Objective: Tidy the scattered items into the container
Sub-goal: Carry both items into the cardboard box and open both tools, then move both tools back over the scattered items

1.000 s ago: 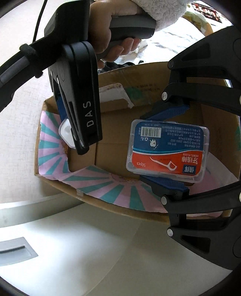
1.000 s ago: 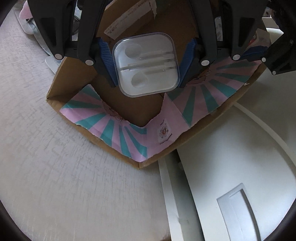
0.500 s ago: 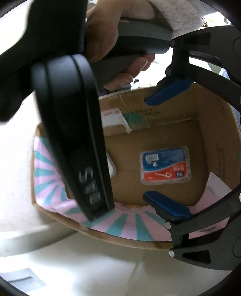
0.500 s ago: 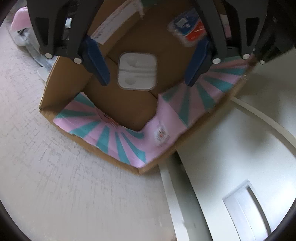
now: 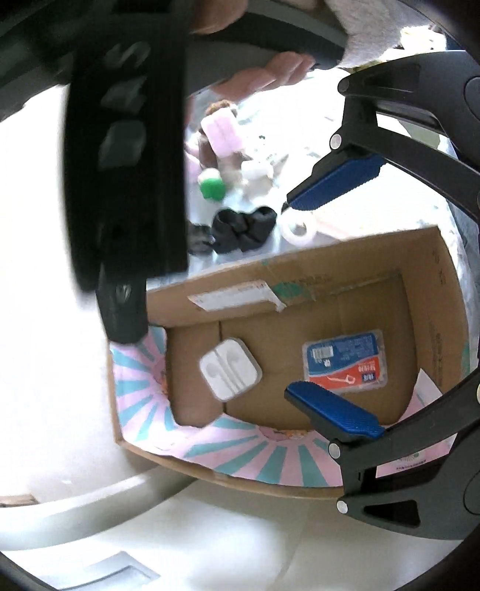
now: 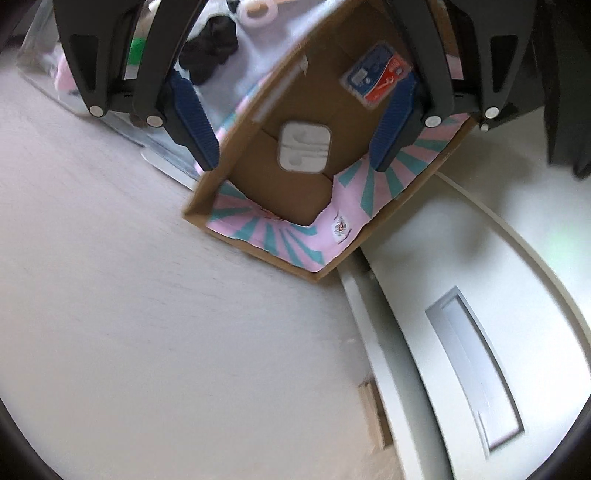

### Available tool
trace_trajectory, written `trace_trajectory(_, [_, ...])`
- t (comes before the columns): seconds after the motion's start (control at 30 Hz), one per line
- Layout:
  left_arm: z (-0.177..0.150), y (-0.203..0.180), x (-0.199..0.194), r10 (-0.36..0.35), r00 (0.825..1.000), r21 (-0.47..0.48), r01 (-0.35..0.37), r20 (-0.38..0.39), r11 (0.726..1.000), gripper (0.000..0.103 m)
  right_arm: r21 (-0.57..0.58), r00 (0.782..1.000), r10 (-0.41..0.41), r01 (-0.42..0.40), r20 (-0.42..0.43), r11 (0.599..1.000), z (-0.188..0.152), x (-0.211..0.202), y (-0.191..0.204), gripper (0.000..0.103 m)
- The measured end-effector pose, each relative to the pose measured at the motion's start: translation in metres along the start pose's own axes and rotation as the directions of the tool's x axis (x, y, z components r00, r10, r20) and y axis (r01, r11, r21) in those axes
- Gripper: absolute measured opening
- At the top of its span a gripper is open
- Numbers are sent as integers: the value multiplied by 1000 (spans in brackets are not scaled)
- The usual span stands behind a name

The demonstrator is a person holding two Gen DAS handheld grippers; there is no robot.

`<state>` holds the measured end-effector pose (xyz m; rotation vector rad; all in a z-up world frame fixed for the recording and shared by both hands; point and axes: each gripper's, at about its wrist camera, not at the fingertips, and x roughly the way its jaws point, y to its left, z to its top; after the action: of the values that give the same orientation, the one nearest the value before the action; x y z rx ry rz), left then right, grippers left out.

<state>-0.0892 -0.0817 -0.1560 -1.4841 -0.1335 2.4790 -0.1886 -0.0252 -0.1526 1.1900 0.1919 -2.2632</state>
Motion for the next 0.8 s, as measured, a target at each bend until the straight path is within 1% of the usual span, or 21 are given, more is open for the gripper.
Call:
trace_trajectory(0.2, [7, -21, -12, -8, 999, 55, 6, 31, 998, 93, 108, 997, -33, 25, 70, 994, -15, -62, -27, 80])
trace_trajectory(0.3, [10, -34, -15, -19, 999, 84, 15, 41, 996, 94, 142, 995, -52, 39, 89, 989, -25, -82, -39, 80])
trace_trajectory(0.43, [11, -57, -13, -23, 999, 128, 17, 46, 992, 94, 166, 990, -92, 74, 103, 983, -41, -102, -51, 80])
trace_trajectory(0.47, [10, -59, -18, -23, 999, 134, 17, 46, 991, 94, 172, 990, -99, 80, 104, 982, -45, -102, -53, 80])
trace_trajectory(0.67, [5, -83, -22, -34, 999, 184, 27, 36, 983, 94, 220, 987, -118, 92, 109, 971, -73, -125, -72, 80])
trace_trajectory(0.8, [1, -98, -24, -24, 999, 218, 16, 30, 976, 94, 241, 985, -145, 119, 95, 963, -92, -133, -81, 80])
